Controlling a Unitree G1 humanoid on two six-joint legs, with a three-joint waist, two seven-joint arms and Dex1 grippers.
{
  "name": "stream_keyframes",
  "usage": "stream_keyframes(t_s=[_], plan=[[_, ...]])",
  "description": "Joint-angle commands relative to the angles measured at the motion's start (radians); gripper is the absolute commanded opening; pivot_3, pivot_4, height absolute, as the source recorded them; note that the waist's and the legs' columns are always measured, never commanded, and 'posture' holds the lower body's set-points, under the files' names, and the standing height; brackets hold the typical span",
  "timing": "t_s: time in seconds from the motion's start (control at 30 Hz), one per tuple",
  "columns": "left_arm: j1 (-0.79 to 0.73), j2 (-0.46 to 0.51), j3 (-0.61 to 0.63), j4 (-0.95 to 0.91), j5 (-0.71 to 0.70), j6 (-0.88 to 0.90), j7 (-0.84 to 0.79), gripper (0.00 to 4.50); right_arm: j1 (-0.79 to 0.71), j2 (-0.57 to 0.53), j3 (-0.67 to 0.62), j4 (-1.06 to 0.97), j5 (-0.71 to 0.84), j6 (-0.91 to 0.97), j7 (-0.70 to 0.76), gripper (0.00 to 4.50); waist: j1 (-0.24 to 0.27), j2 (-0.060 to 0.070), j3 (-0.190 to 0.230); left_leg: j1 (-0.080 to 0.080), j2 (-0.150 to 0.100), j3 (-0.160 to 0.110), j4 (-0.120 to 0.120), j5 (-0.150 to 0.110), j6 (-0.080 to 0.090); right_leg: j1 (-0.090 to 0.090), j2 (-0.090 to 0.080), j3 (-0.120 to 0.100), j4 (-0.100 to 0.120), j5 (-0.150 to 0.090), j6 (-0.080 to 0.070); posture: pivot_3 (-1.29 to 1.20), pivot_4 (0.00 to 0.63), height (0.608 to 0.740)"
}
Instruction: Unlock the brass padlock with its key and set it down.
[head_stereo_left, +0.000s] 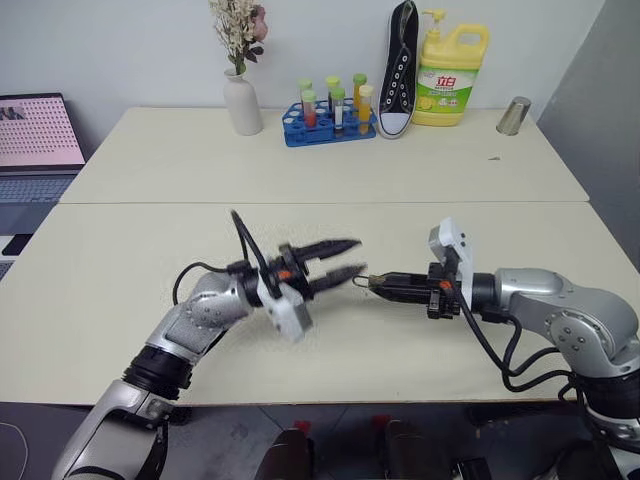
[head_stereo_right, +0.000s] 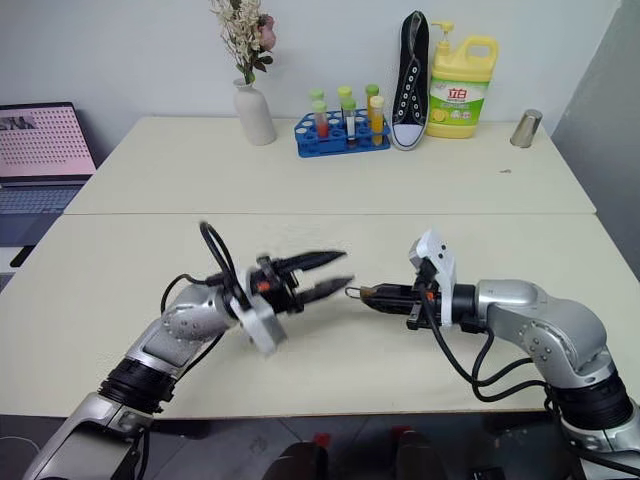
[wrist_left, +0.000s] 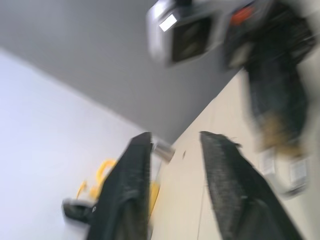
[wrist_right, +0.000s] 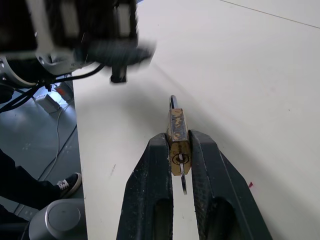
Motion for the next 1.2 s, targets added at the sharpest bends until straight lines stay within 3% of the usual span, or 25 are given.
stream_keyframes(t_s=[0.03, 0.1, 0.4, 0.63, 1.2], plan=[[-0.024, -0.036, 0.039, 0.007, -0.173, 0.25, -0.09, 0.32, -0.008, -0.006, -0.037, -0.037, -0.004, -0.028, 0.026, 0.15, 0.0, 0.0, 0.0, 0.0, 0.0, 0.0, 0.0, 0.0, 0.0, 0.0, 0.0, 0.0, 0.0, 0.0, 0.0, 0.0, 0.15, 0.74], [-0.012, -0.051, 0.028, -0.003, -0.236, 0.368, -0.167, 0.0, -0.009, 0.0, -0.04, -0.044, 0.0, -0.028, 0.029, 0.15, -0.002, 0.0, 0.0, 0.0, 0.0, 0.0, 0.0, 0.0, 0.0, 0.0, 0.0, 0.0, 0.0, 0.0, 0.0, 0.0, 0.15, 0.74], [0.066, -0.123, 0.022, -0.153, -0.369, 0.771, -0.334, 0.0, -0.008, 0.007, -0.038, -0.068, -0.007, -0.035, 0.046, 0.15, -0.002, 0.0, 0.0, 0.0, 0.0, 0.0, 0.0, 0.0, 0.0, 0.0, 0.0, 0.0, 0.0, 0.0, 0.0, 0.0, 0.15, 0.74], [0.093, -0.155, 0.044, -0.245, -0.412, 0.916, -0.392, 0.0, -0.004, 0.009, -0.038, -0.07, -0.011, -0.039, 0.05, 0.15, -0.002, 0.0, 0.0, 0.0, 0.001, 0.0, 0.0, 0.0, 0.0, 0.0, 0.0, 0.001, 0.0, 0.0, 0.0, 0.0, 0.15, 0.74], [0.148, -0.104, 0.117, -0.417, -0.535, 1.19, -0.475, 0.0, 0.002, 0.011, -0.035, -0.043, -0.037, -0.056, 0.065, 0.15, -0.002, 0.0, 0.0, 0.0, 0.001, 0.0, 0.0, 0.0, 0.0, 0.0, 0.0, 0.001, -0.001, 0.0, 0.0, 0.0, 0.15, 0.74]])
